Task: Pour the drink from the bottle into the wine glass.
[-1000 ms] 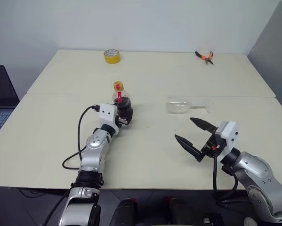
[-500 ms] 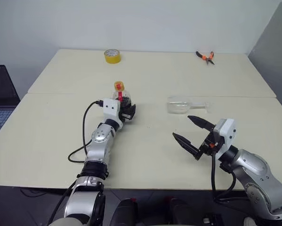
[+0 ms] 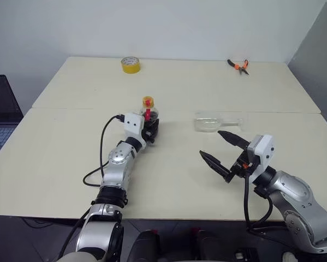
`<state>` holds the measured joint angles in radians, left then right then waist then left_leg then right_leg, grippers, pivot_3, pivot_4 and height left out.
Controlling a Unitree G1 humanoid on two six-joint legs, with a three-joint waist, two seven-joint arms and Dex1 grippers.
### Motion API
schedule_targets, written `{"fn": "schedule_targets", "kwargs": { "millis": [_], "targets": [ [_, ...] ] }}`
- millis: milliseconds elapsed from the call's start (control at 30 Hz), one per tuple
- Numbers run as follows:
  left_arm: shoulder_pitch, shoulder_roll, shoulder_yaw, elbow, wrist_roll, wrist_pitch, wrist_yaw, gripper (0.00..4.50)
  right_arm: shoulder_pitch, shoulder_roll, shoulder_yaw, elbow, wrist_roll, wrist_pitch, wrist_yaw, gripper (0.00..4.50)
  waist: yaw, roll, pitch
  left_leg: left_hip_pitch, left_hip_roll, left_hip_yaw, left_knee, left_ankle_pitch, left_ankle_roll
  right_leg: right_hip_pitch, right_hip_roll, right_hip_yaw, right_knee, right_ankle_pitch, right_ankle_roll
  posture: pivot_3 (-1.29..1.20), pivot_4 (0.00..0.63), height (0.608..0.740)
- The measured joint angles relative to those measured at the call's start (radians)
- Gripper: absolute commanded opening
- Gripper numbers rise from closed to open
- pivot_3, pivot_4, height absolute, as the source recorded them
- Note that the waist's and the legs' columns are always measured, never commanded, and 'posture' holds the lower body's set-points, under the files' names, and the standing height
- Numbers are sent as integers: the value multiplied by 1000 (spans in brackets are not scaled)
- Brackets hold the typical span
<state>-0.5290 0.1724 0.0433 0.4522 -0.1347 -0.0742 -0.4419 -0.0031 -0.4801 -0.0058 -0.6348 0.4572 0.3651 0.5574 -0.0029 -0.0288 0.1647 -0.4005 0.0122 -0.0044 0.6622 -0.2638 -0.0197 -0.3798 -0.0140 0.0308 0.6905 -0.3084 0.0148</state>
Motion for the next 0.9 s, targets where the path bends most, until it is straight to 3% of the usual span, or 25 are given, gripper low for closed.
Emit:
{"fn": "schedule_targets", "kwargs": {
  "millis": [200, 333, 500, 900],
  "targets": [
    [128, 25, -159, -295, -47, 149, -198, 1922, 96, -61, -15, -108, -1, 19, 6, 4500, 0, 0, 0, 0, 0, -1, 0, 0, 0, 1, 0, 0, 0, 0, 0, 0, 150, 740],
    [160, 39, -247, -379, -63, 214, -298, 1922, 144, -88, -39, -176, 31, 43, 6, 4500, 0, 0, 0, 1, 0, -2, 0, 0, 0, 2, 1, -1, 0, 0, 0, 0, 150, 740],
    [155, 53, -333, -390, -61, 224, -396, 1922, 80, -87, -49, -247, 58, 150, -82, 4500, -4, 0, 0, 1, 0, -3, 0, 0, 0, 1, 2, -1, 0, 0, 0, 0, 150, 740],
    [102, 47, -368, -319, -36, 181, -461, 1841, -18, -52, -31, -266, 162, 351, -221, 4500, -2, 0, 0, -1, 0, -4, 0, 0, 0, 2, 1, -2, -3, 0, 0, 0, 150, 740]
  ]
}}
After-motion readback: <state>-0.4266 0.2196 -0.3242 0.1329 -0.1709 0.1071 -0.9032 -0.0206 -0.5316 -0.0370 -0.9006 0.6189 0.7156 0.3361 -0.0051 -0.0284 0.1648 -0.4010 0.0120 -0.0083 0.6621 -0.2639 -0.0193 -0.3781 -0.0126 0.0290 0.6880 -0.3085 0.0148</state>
